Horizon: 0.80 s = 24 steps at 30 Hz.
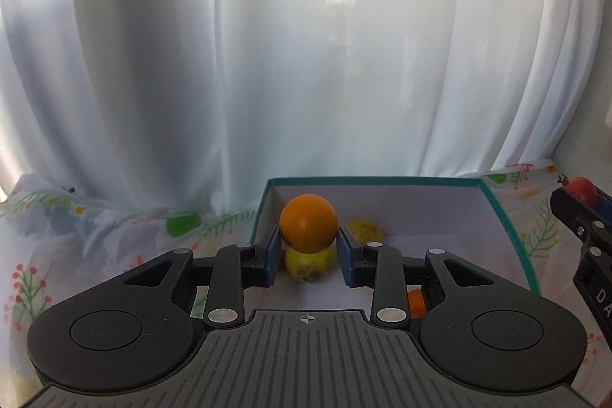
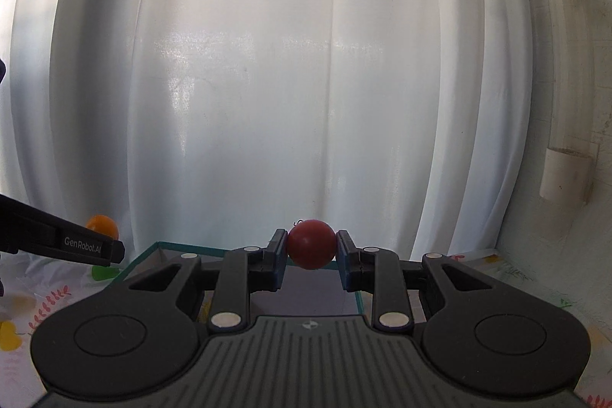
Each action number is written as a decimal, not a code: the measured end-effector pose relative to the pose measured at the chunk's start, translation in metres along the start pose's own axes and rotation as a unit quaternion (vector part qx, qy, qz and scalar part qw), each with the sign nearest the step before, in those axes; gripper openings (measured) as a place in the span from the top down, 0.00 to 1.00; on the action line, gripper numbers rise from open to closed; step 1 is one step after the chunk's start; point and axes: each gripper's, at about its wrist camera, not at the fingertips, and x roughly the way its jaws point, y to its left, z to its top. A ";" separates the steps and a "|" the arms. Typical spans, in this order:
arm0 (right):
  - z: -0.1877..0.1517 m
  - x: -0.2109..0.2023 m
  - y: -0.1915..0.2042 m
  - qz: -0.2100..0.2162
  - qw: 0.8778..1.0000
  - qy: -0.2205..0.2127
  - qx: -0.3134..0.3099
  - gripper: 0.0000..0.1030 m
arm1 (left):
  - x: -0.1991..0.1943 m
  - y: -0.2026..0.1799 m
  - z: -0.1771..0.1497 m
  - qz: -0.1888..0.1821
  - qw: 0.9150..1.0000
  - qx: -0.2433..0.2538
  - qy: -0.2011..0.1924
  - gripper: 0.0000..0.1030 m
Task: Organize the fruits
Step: 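Lift the mandarin and tomato and carry them over the teal box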
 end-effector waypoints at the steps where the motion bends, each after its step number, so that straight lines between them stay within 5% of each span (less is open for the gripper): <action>1: -0.002 0.003 0.001 -0.001 1.000 0.003 0.000 0.75 | 0.005 0.000 -0.001 0.002 1.000 0.002 0.003 0.66; 24: -0.015 0.092 0.003 0.008 0.997 0.082 -0.014 0.74 | 0.077 0.002 -0.027 0.016 0.996 0.017 0.088 0.66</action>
